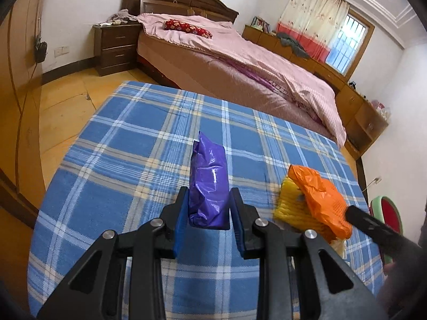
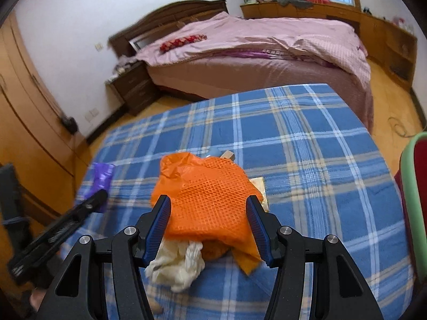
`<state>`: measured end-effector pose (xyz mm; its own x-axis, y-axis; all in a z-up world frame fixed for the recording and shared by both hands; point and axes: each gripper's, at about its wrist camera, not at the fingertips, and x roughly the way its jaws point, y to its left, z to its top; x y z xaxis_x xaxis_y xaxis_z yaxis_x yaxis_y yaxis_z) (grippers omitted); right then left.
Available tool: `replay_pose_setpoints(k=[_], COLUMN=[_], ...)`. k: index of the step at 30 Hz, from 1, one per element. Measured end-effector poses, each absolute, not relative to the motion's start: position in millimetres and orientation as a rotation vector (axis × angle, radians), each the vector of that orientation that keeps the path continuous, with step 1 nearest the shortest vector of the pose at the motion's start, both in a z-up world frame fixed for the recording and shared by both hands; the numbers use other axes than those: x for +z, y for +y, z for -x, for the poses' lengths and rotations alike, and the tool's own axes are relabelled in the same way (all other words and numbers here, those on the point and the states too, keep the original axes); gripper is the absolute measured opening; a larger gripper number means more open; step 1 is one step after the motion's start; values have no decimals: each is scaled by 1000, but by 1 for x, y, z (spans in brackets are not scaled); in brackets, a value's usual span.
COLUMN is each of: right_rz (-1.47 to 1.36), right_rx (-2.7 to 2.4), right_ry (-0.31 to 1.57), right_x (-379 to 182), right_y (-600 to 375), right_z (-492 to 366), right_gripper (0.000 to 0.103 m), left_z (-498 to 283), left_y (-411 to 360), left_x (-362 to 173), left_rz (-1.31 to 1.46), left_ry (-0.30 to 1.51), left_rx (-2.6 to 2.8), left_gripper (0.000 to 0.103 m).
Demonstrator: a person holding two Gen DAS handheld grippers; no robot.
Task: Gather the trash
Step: 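Grasp the purple wrapper with the left tool while the right tool grasps the orange mesh bag, then carry the purple wrapper and orange mesh bag with both tools over the red bucket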
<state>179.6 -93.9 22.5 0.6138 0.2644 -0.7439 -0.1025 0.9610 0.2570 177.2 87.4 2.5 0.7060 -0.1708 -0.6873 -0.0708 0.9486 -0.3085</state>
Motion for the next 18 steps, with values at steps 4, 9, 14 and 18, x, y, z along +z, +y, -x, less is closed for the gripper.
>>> replay_pose_setpoints(k=[4,9,14,18], right_rz=[-130,-102,-131,-172], right_rx=[180,156,152,171], right_ry=[903,904,887,846], right_x=[13,3,5,15], right_y=[-80,-74,-79,-85], right_z=[-185,-186,-184,-171], right_gripper=[60,41,24,13], left_z=[-175,-174,-173,-170], left_y=[88,88,87,87], left_x=[2,3,2,5], left_rz=[336,365,392,387], left_ry=[783,786,797,781], left_rx=[-94,-140,-161,-160], left_gripper=[30,30,30,30])
